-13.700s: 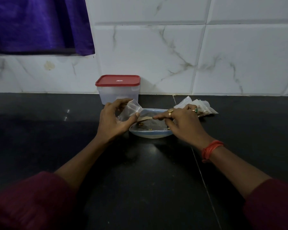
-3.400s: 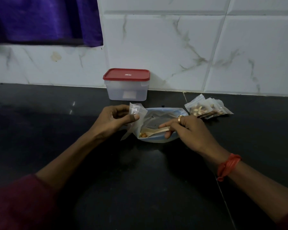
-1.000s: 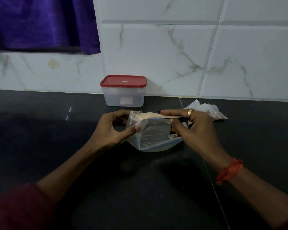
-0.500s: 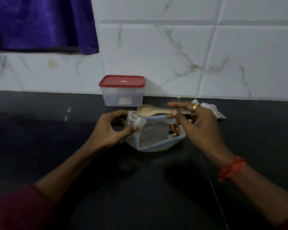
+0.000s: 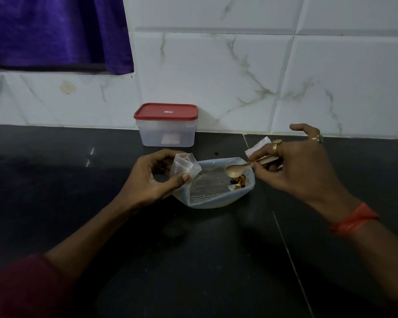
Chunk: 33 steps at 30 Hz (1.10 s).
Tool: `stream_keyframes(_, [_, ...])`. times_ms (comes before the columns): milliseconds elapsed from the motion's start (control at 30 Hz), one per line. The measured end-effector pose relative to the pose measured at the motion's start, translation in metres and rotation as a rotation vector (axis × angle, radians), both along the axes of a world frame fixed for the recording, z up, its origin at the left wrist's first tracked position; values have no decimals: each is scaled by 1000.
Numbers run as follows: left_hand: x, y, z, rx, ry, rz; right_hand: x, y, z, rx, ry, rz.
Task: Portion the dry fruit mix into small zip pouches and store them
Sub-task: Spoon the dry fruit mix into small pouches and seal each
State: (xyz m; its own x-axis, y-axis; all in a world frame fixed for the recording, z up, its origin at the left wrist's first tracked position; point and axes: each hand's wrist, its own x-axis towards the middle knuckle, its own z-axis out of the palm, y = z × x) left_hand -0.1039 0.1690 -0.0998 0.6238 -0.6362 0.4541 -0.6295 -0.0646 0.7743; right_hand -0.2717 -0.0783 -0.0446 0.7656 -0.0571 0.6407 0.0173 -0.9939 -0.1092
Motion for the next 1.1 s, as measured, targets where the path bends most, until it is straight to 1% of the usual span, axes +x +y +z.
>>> stream_keyframes(233, [2, 1, -2, 25, -21, -2, 6, 10, -14, -494, 48, -155])
stream_keyframes(300, [1, 1, -2, 36, -41, -19, 8, 12, -16, -536, 65, -170])
stream_keyframes(400, [0, 0, -2, 49, -88, -69, 12, 18, -18, -494, 148, -214])
stream_keyframes(500, [0, -1, -2, 71, -122, -87, 11, 28, -16, -421, 323, -230])
stream_keyframes(567, [0, -1, -3, 78, -124, -97, 9, 28, -15, -367, 401, -256])
stream_keyframes(667, [1, -1, -4, 81, -128, -109, 12, 28, -19, -304, 438, -297])
stream_keyframes(733, [0, -2, -4, 79, -135, -114, 13, 29, -22, -305, 455, -321])
stream_keyframes(900, [-2, -3, -4, 82, -149, -125, 19, 23, -30, -290, 399, -326])
stream_keyframes(1000, [-2, -3, -5, 79, -145, -130, 25, 15, -32, -217, 358, -312])
stream_keyframes(1100, [-1, -4, -5, 78, -145, -121, 30, 6, -35, -115, 240, -305])
